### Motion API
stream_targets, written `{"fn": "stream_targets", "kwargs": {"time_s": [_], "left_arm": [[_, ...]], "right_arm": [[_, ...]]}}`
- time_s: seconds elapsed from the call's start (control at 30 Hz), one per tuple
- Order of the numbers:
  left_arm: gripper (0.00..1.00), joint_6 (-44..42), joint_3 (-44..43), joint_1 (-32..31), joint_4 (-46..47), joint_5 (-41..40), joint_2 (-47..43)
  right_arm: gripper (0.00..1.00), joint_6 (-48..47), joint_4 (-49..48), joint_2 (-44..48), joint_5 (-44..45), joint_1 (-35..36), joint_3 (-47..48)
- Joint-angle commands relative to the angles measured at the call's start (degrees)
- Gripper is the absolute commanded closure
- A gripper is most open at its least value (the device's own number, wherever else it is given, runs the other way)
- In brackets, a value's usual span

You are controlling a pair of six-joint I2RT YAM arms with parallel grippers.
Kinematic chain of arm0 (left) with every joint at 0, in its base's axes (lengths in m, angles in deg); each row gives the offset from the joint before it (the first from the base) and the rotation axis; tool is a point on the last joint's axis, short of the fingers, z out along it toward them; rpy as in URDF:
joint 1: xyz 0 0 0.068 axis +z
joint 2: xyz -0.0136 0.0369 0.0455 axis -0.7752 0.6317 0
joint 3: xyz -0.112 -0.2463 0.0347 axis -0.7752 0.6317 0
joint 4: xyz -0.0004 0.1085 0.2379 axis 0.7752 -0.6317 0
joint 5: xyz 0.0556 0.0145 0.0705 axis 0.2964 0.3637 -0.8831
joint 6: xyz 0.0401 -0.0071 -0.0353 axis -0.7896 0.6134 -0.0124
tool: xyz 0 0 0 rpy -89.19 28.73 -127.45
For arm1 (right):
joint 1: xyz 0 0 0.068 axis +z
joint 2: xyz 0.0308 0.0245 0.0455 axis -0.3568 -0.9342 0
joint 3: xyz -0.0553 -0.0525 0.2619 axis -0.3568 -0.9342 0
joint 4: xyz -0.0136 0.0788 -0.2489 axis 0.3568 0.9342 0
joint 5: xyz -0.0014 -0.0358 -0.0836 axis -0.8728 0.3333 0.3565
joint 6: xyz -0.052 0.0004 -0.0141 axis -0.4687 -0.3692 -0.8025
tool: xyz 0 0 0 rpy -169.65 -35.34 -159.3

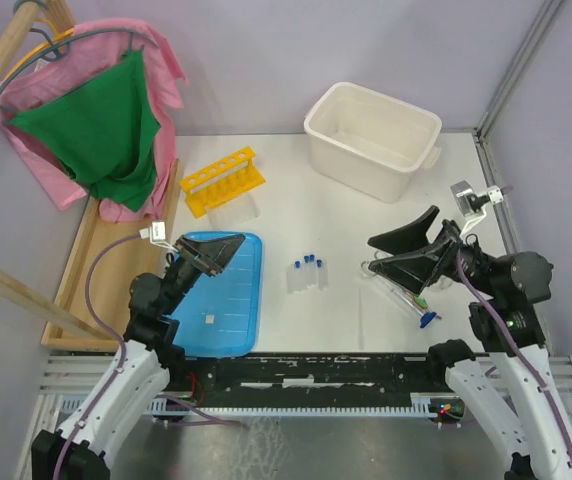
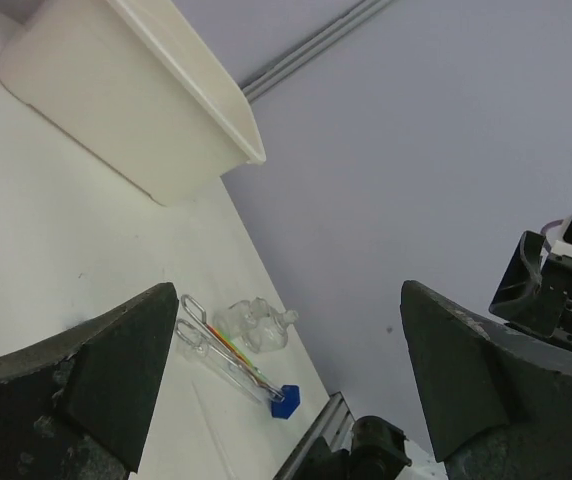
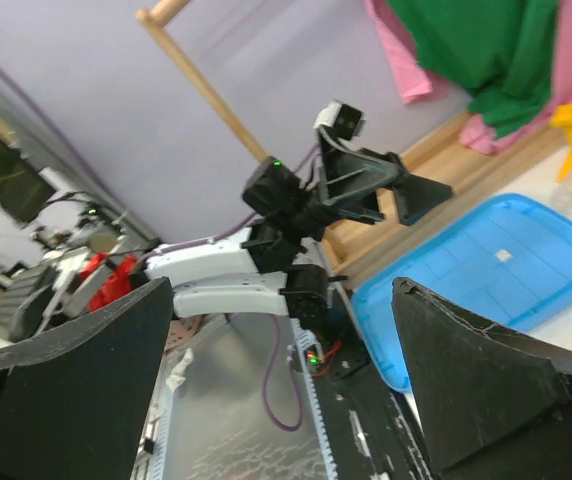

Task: Organize the chemistry lab equipment
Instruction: Pick up the test tube at the center of the board.

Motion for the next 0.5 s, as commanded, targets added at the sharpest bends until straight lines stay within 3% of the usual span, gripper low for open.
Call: {"fn": "stream_targets", "kwargs": {"time_s": [0.0,0.17,0.27,0.33,0.37,0.47], "left_arm": [[0.01,2.56,-3.22,0.07,4.50,1.40,2.78],[0.01,-7.44,-8.32,-1.51,1.35,8.27,13.83],[0.29,-13.07,-10.77,-3.64,-4.01,7.07,18.84],[0.59,-17.17,-13.98,-6.58,-10.81,2.54,22.55],[0.69,-19.93,-16.22,-8.32,-15.78,-1.17,24.61],[0.66,-26.68,-22.06,-14.93,-28.03,-13.00,31.06]], "right_arm": [[0.00,-17.30,28.46,-0.80,7.93,0.20,6.61],[0.00,-19.64,25.74,-4.89,13.33,0.27,3.44],[0.02,-21.94,30.04,-13.72,16.50,0.29,5.12],[0.17,-24.21,30.61,-19.48,17.89,0.47,5.81],[0.25,-25.74,31.86,-21.91,19.23,0.65,6.67],[0.46,-31.38,40.65,-27.69,27.46,2.36,11.18]]}}
